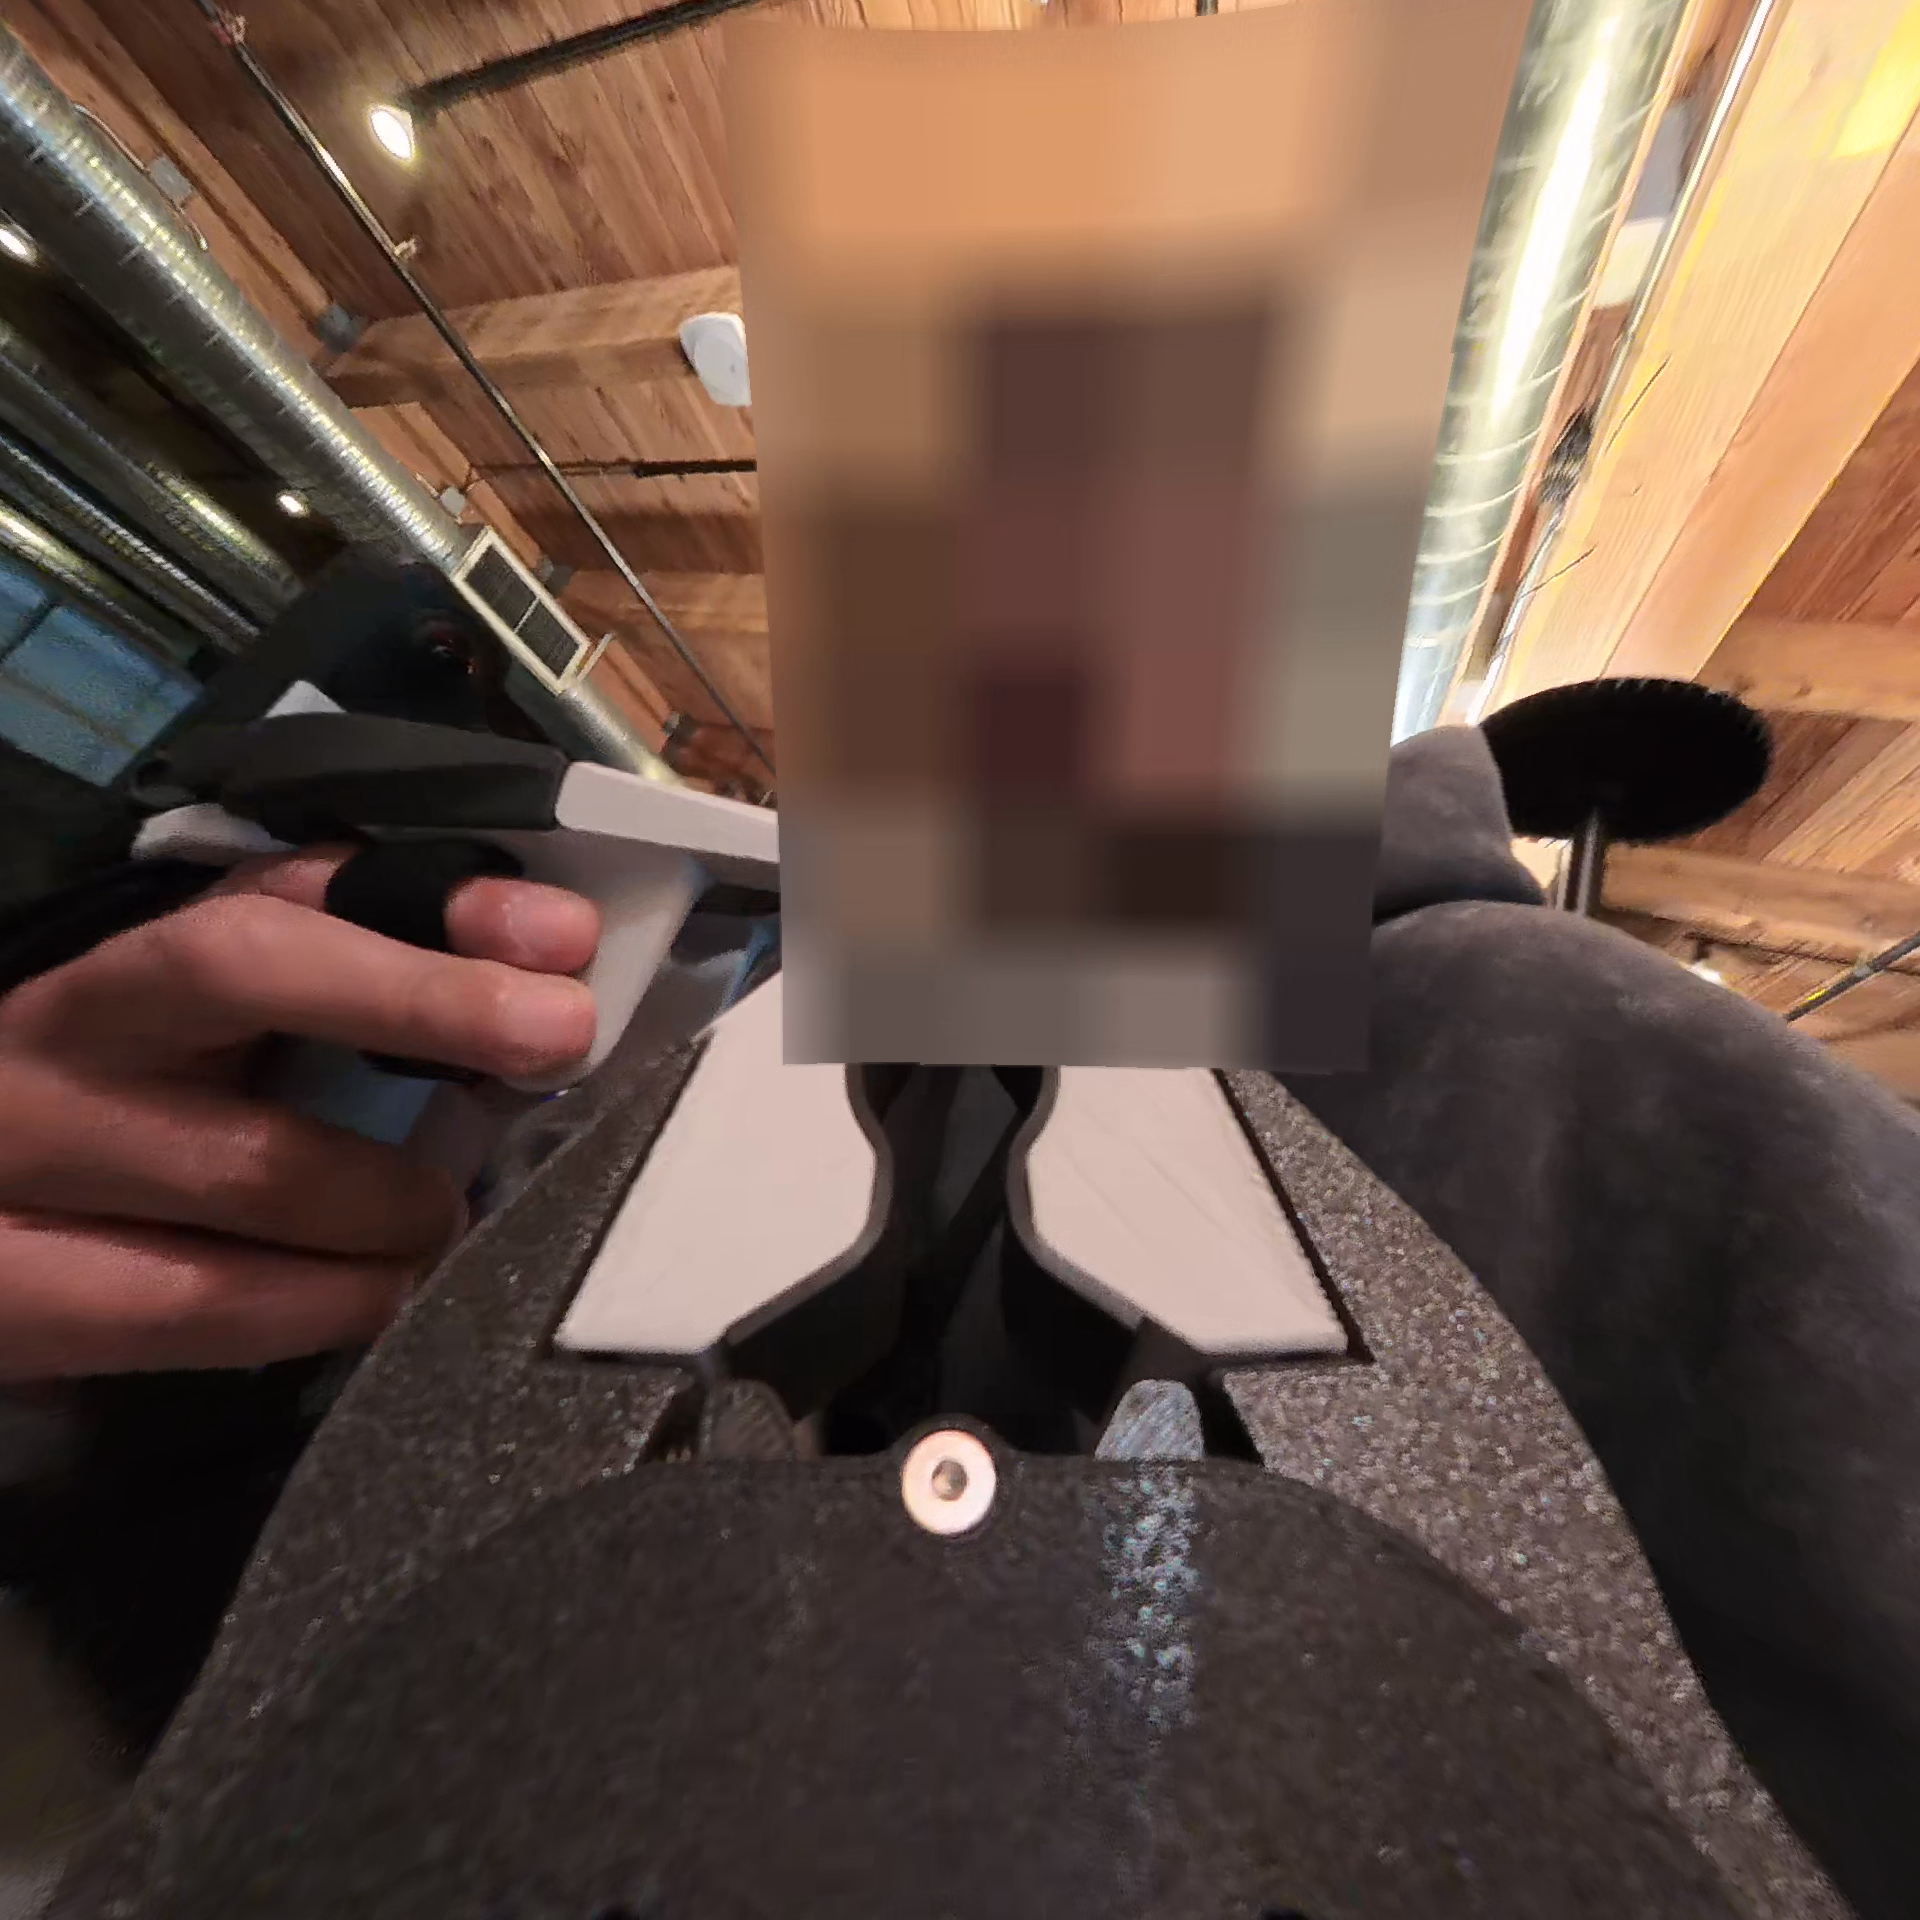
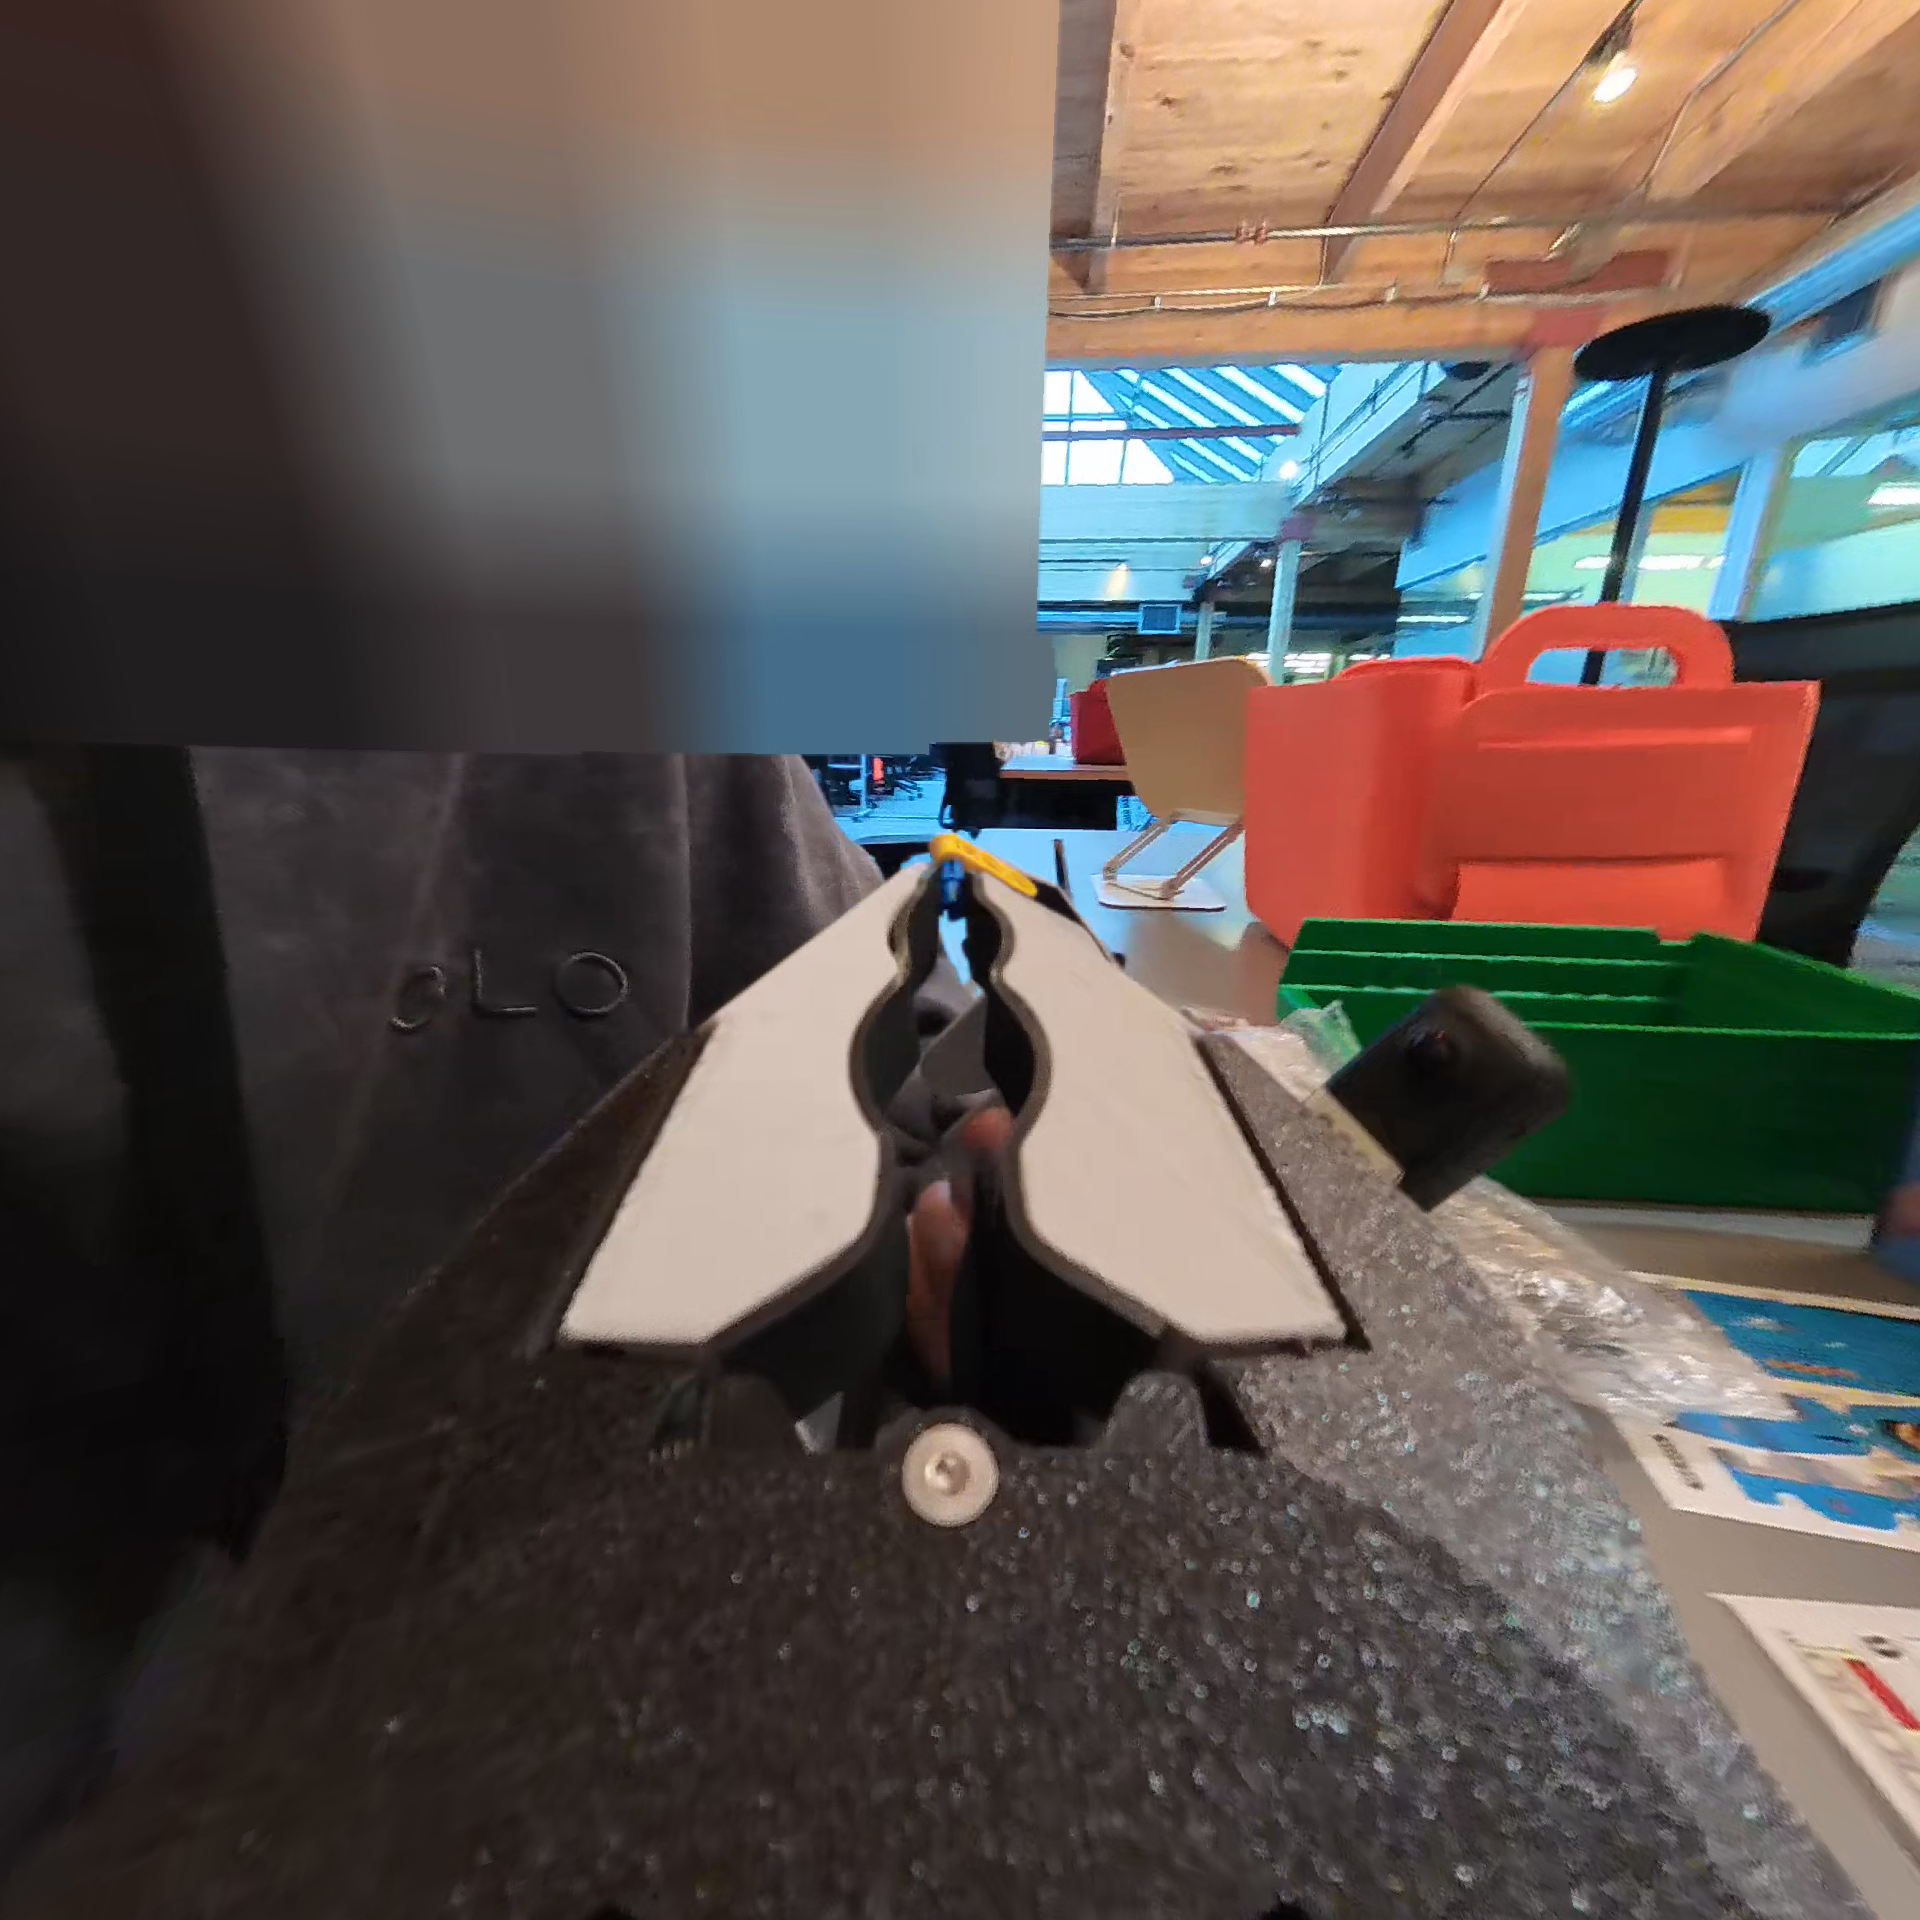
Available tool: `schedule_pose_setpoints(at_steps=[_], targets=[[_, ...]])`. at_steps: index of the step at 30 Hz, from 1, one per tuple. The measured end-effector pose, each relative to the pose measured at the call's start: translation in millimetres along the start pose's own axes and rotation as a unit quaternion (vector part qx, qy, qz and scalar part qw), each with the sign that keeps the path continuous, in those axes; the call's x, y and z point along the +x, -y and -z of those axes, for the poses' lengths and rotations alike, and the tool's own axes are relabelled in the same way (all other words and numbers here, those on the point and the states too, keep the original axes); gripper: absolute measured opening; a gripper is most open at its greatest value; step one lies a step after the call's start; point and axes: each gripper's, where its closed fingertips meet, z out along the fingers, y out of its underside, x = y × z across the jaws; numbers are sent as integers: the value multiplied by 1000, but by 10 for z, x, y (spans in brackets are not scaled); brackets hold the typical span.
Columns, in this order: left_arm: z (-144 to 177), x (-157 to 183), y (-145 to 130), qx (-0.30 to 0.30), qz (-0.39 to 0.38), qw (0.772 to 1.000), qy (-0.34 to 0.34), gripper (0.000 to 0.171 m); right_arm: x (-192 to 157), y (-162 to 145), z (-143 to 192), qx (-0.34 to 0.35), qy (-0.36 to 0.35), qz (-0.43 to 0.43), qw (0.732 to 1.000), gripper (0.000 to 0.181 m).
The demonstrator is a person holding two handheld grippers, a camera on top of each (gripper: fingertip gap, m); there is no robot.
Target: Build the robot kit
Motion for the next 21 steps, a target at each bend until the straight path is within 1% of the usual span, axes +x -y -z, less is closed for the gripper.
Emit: schedule_pose_setpoints(at_steps=[2, 4, 6, 8, 9, 11, 12, 15, 18, 21], targets=[[-18, 9, -11, 13, 12, 1000, -13, 6, -25, 16, -8, 4, 1, 9, 1000, 3], [-2, -5, 9, 20, 11, 1000, -10, 7, 4, 14, 0, -1, -14, 22, 1000, 3], [-2, 4, -16, 12, 15, 1000, -16, 6, -19, -1, -7, -8, -2, 2, 1000, 3], [-16, 27, -62, 0, 20, 1000, -24, 6, -70, -15, -24, -17, 8, 10, 1000, 4], [-24, 23, -81, -6, 15, 1000, -21, 6, -89, -16, -18, -17, 23, -15, 999, 4], [-21, 17, -99, -19, 3, 1000, -13, 5, -100, -21, -8, -6, 61, -102, 993, 4], [-17, 11, -103, -28, -10, 1000, -4, 5, -96, -26, -4, -3, 70, -128, 989, 4], [7, -32, -110, -55, -52, 997, 35, 7, -74, -52, 31, -11, 73, -158, 985, 4], [40, -100, -71, -64, -89, 991, 76, 7, 4, -56, 90, 1, 81, -234, 969, 4], [93, -121, -47, -85, -119, 983, 108, 7, 64, -93, 102, 0, 73, -257, 964, 5]])
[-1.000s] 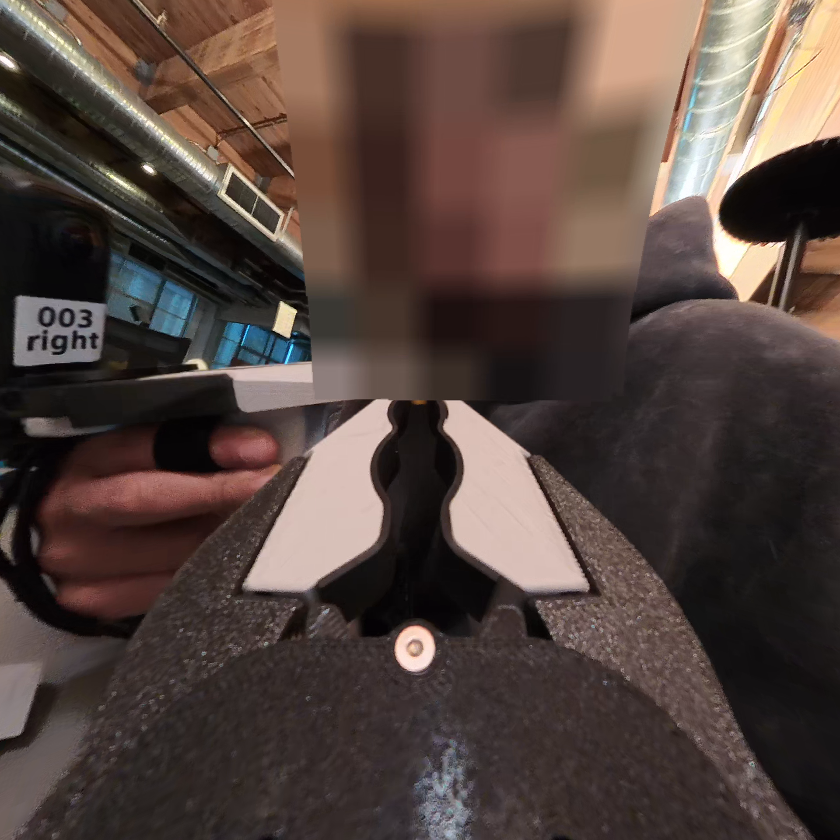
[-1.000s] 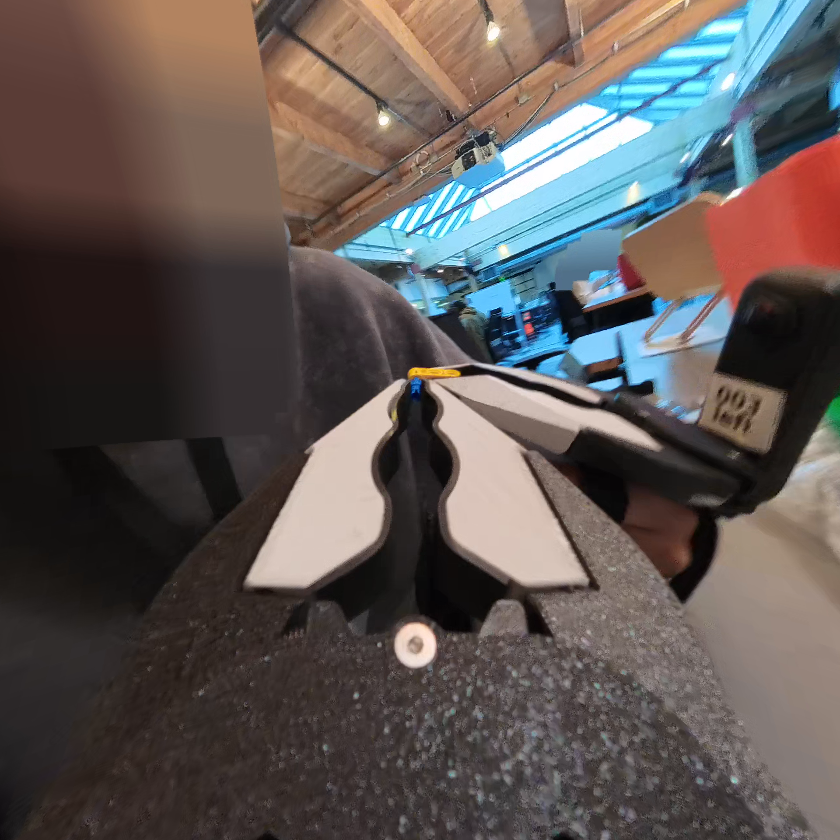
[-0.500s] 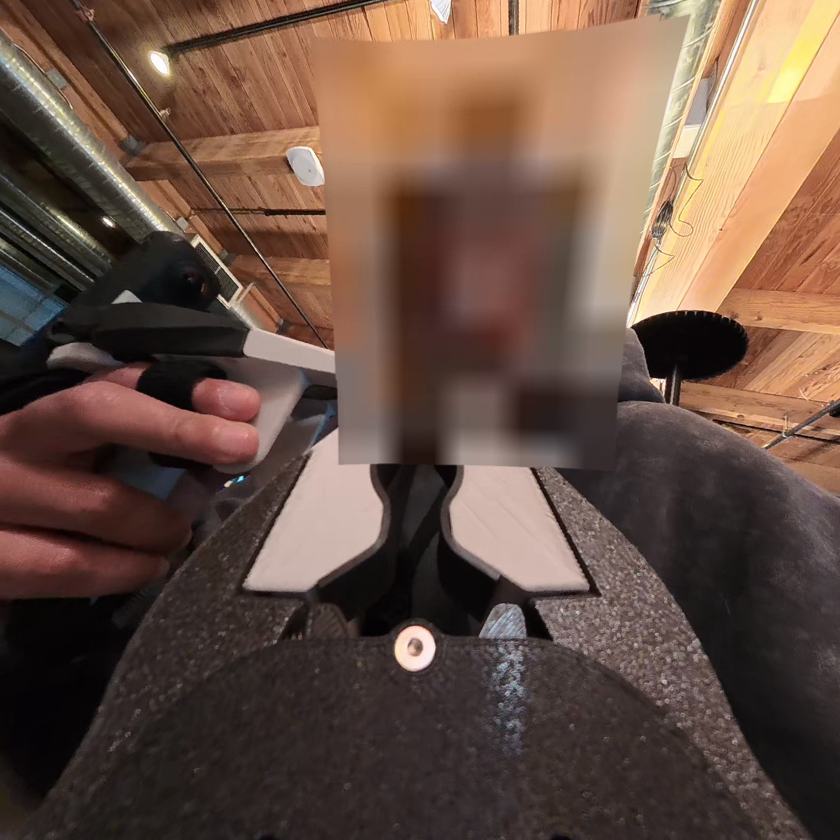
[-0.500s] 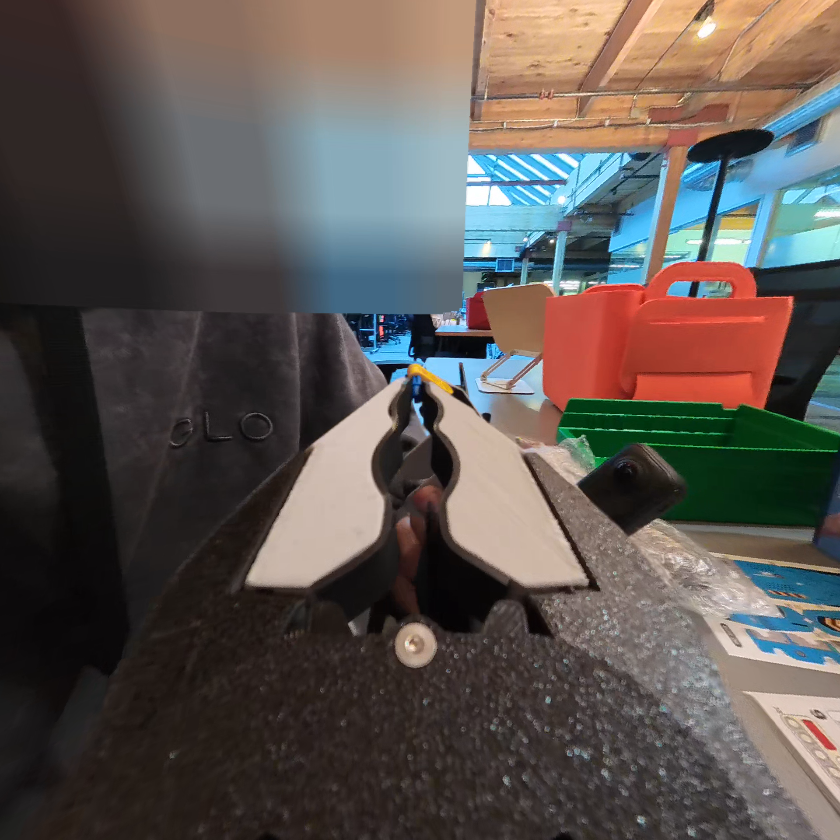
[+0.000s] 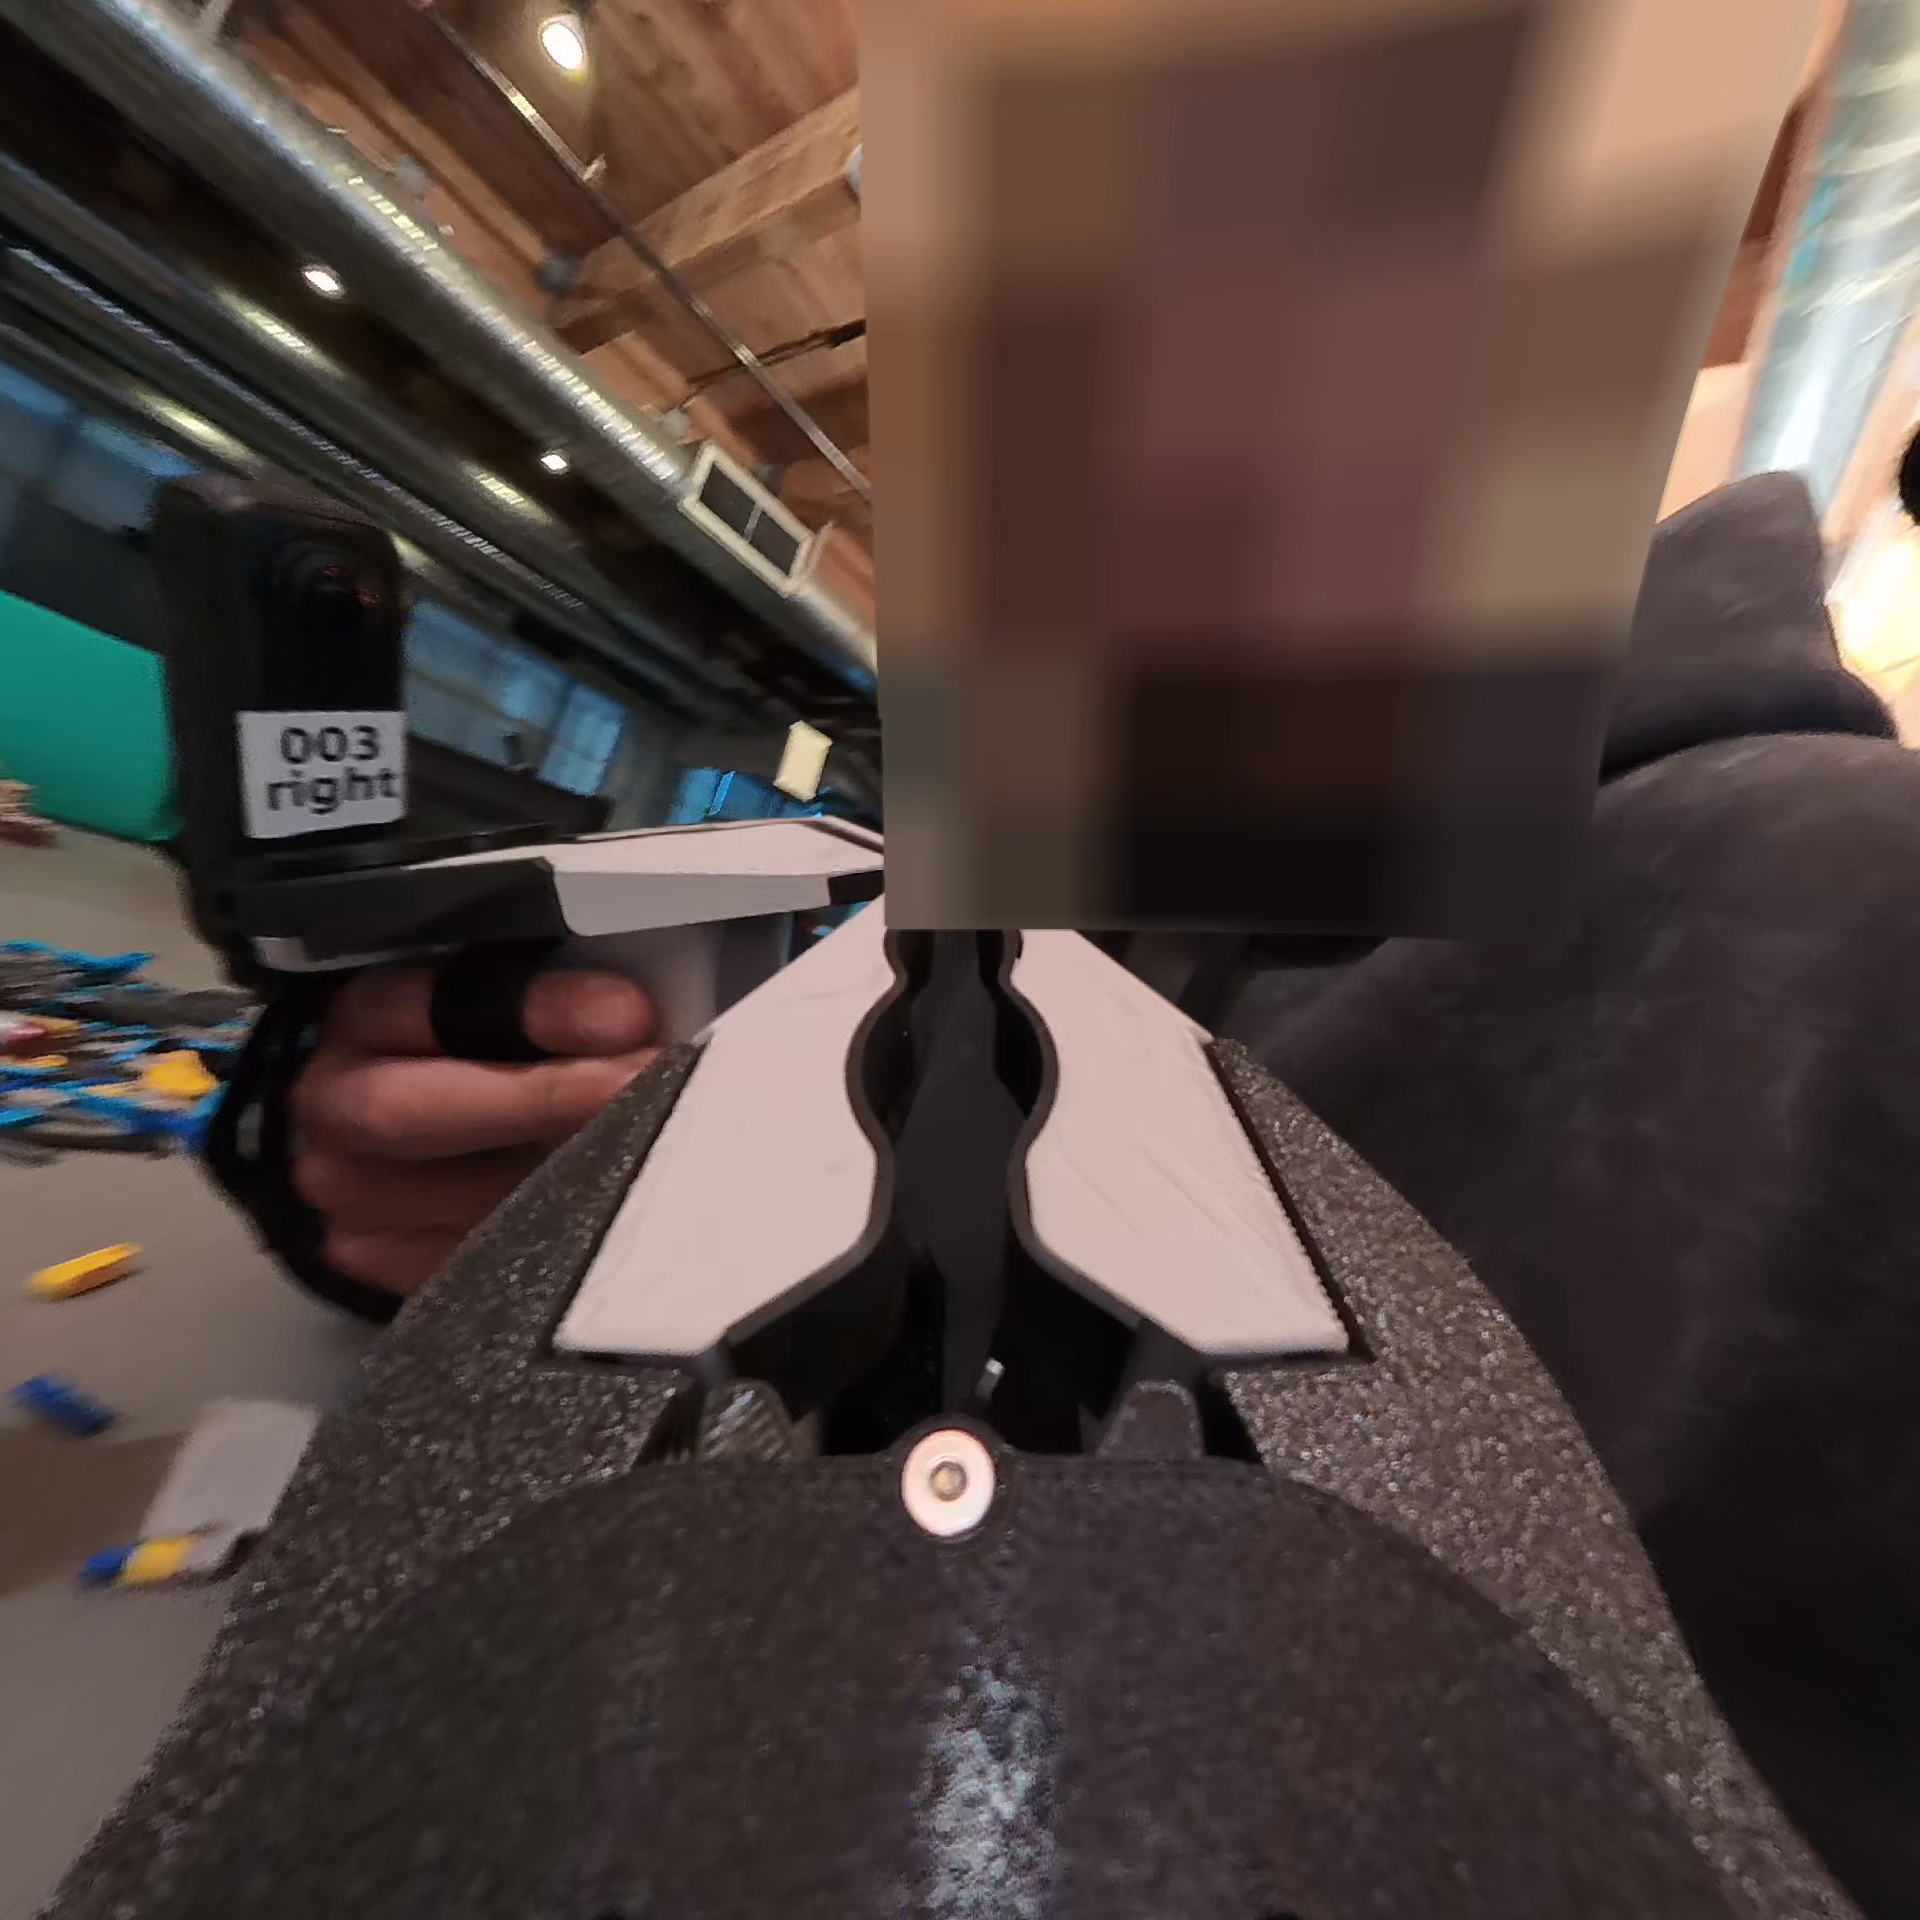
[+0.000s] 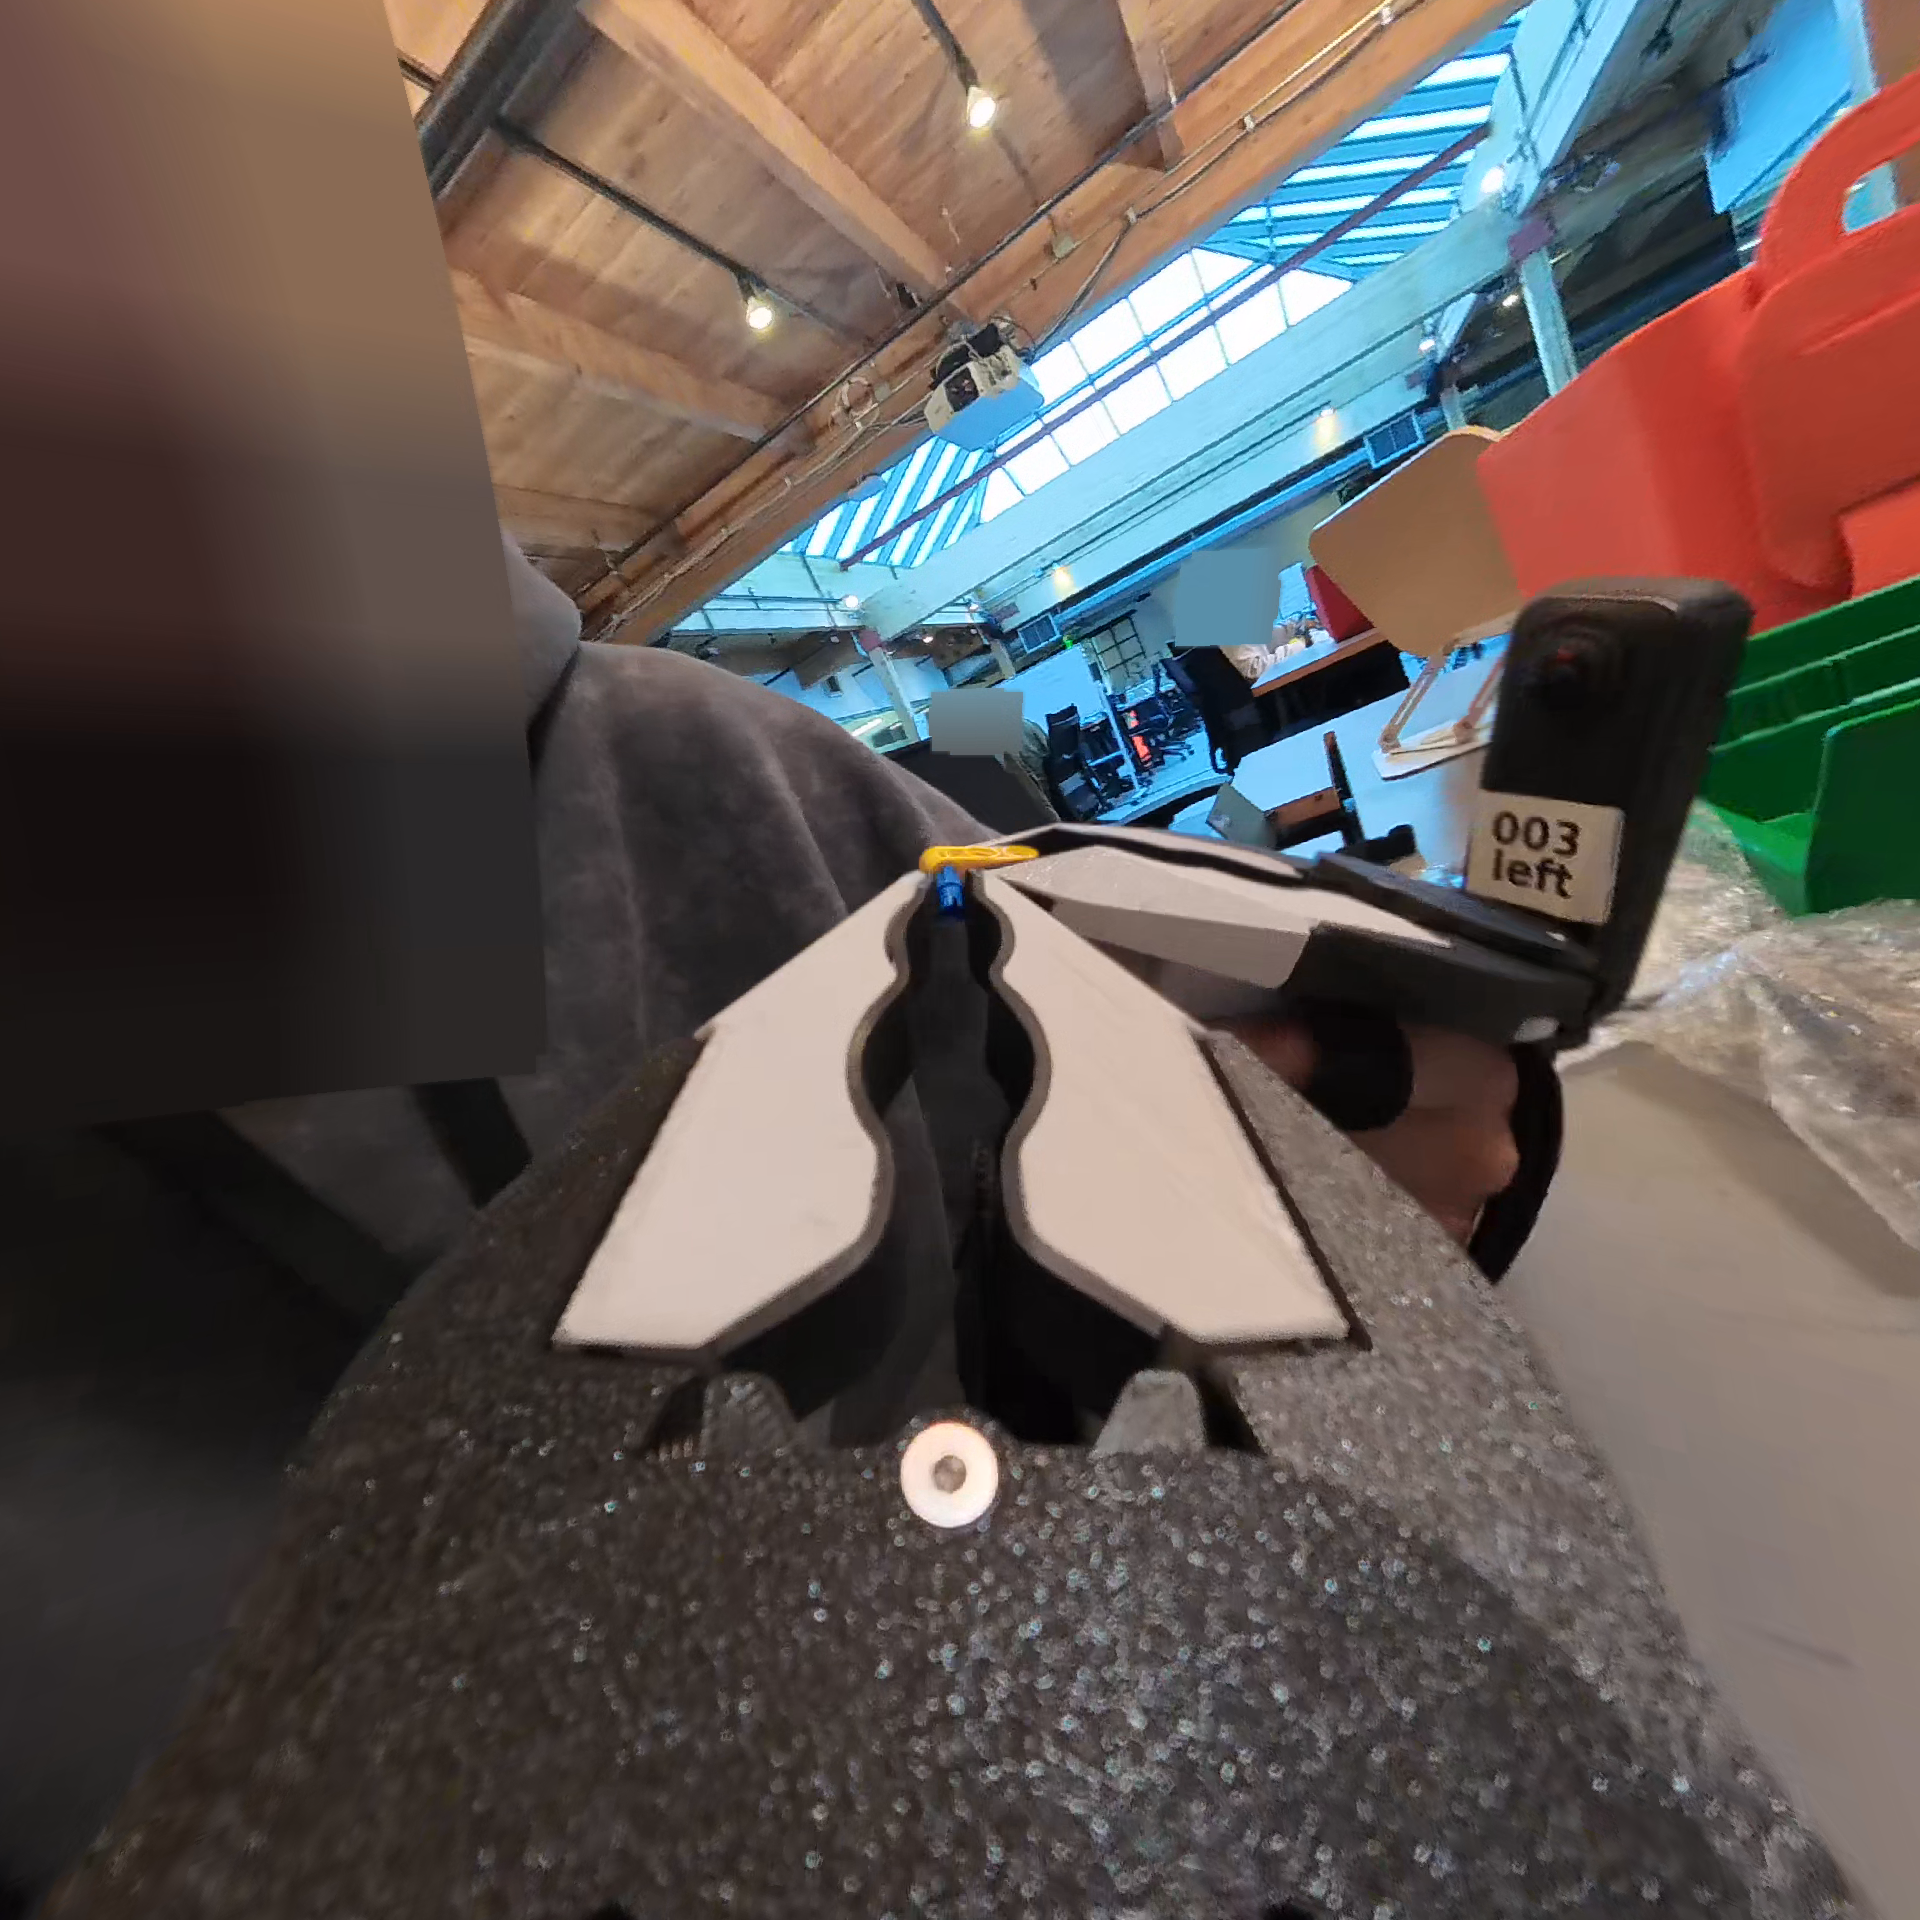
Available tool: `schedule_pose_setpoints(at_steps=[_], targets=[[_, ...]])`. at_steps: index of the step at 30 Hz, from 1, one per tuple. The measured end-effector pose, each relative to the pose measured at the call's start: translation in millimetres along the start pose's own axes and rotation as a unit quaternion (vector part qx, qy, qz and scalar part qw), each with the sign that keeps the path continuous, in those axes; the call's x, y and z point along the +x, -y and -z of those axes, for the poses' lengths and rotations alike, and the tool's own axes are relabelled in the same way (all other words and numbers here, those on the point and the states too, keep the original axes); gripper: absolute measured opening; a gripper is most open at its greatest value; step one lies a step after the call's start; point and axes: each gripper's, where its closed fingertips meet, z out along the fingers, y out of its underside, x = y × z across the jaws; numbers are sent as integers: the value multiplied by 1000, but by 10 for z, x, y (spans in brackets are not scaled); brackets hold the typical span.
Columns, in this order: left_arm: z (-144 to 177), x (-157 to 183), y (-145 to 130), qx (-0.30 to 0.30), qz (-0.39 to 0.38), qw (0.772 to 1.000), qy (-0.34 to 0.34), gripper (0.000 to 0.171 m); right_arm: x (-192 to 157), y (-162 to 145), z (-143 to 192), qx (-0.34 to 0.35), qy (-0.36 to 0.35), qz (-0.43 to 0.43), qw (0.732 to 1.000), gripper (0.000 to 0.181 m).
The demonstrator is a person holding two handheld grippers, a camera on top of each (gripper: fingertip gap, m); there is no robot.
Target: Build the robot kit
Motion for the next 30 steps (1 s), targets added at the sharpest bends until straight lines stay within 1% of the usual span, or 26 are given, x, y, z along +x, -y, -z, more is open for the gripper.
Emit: schedule_pose_setpoints(at_steps=[2, 4, 13, 16, 20, 30], targets=[[42, -23, 11, -9, -10, 1000, 14, 7, 60, -3, 5, 1, -17, 0, 1000, 5], [66, -45, 25, -5, -6, 1000, 18, 7, 104, 4, 19, 3, -28, -2, 1000, 6], [98, -56, 44, 3, 10, 1000, 13, 7, 150, 8, 19, 3, -38, 5, 999, 6], [109, -70, 53, 4, 8, 1000, 18, 7, 197, 24, 33, 3, -63, 28, 998, 9], [127, -93, 69, 6, 2, 1000, 26, 7, 252, 38, 52, 5, -83, 36, 996, 14], [210, -189, 111, 1, -22, 998, 63, 7, 360, 64, 113, 5, -127, 56, 990, 10]])
